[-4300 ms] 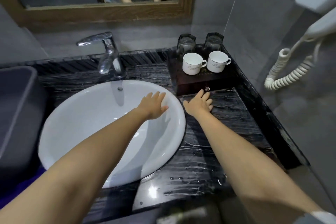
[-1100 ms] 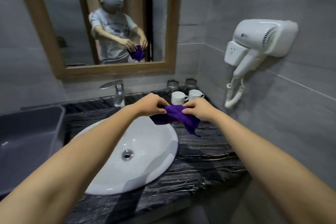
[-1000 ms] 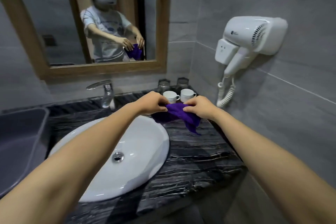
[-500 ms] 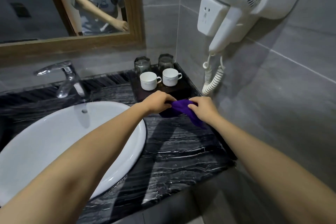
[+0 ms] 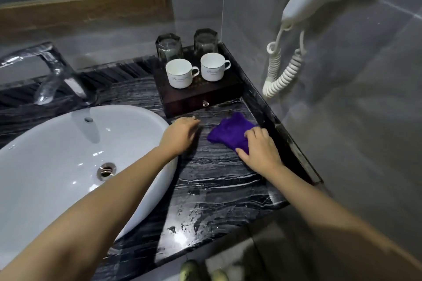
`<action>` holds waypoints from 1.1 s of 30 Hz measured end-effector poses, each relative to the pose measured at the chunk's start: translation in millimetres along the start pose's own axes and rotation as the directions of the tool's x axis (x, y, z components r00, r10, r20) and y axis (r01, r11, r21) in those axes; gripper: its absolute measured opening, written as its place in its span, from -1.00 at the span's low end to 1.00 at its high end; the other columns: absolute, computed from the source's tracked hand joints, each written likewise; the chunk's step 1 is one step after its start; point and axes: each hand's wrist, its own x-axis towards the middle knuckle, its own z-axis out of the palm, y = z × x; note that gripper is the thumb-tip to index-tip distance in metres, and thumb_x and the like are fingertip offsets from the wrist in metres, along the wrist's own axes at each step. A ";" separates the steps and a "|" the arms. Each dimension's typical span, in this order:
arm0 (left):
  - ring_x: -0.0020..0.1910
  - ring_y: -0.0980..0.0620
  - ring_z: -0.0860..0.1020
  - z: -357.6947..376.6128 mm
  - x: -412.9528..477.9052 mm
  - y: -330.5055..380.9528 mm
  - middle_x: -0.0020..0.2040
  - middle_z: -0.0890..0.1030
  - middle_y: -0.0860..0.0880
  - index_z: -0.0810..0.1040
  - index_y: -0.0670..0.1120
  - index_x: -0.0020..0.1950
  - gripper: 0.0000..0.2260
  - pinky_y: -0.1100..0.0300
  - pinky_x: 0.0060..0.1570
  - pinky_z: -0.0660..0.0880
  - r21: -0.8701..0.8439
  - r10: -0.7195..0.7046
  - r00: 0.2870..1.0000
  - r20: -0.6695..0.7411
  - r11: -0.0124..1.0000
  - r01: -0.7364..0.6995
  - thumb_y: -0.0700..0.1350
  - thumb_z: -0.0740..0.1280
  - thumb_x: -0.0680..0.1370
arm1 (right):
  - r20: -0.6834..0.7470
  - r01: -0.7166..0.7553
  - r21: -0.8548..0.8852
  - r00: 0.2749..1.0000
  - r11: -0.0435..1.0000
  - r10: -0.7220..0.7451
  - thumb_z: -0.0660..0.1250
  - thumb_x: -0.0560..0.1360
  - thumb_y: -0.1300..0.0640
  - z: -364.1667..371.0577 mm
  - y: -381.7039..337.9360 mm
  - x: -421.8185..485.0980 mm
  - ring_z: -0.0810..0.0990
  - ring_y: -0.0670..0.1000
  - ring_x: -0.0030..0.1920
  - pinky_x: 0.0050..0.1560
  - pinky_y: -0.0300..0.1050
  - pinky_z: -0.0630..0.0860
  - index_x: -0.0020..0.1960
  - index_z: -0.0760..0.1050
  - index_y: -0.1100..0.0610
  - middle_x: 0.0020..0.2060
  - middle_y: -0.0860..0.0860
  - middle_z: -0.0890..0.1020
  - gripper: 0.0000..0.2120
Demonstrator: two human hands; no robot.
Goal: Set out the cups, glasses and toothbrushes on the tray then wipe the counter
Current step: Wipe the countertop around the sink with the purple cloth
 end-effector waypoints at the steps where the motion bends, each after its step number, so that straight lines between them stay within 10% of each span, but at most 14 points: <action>1: 0.32 -0.16 0.43 3.4 -6.1 -11.6 0.34 0.48 -0.19 0.50 -0.18 0.28 -0.68 0.06 0.31 0.33 0.015 -0.025 0.999 -0.034 1.000 0.026 -0.23 0.25 0.53 | -0.041 0.085 -0.013 0.996 0.996 -0.085 0.25 0.49 -0.10 2.4 0.3 2.1 0.36 0.13 0.29 0.31 0.01 0.33 0.29 0.38 0.16 0.26 0.10 0.43 -0.52; 6: 0.39 -0.21 0.35 15.4 -17.9 -44.6 0.39 0.41 -0.24 0.47 -0.21 0.30 -0.67 -0.01 0.36 0.30 0.069 -0.149 0.970 -0.192 0.984 0.164 -0.21 0.26 0.54 | 0.126 0.355 0.080 0.923 0.931 -0.363 -0.13 0.49 -0.30 16.5 6.1 35.2 0.04 -0.02 0.54 0.54 -0.02 -0.04 0.50 0.14 -0.05 0.52 -0.08 0.17 -0.35; 20: 0.53 -0.21 -0.09 38.7 -21.4 -47.0 0.53 0.00 -0.29 0.08 -0.32 0.48 -0.48 0.11 0.48 -0.17 0.012 -0.267 0.953 -0.145 0.962 0.272 -0.05 0.04 0.61 | 0.060 0.121 0.046 0.990 0.992 -0.124 -0.05 0.62 -0.10 36.4 -2.1 103.2 0.03 0.05 0.54 0.52 0.00 -0.03 0.51 0.12 -0.06 0.53 -0.06 0.13 -0.53; 33: 0.52 -0.11 -0.12 45.4 -19.9 -46.3 0.53 0.00 -0.26 0.10 -0.32 0.47 -0.47 0.17 0.46 -0.19 -0.083 -0.264 0.941 -0.212 0.964 0.252 -0.08 0.00 0.56 | 0.092 0.282 0.102 0.952 0.954 -0.291 -0.32 0.52 -0.15 47.6 -57.9 92.5 -0.01 0.00 0.55 0.52 -0.04 -0.09 0.51 0.09 -0.05 0.53 -0.12 0.13 -0.38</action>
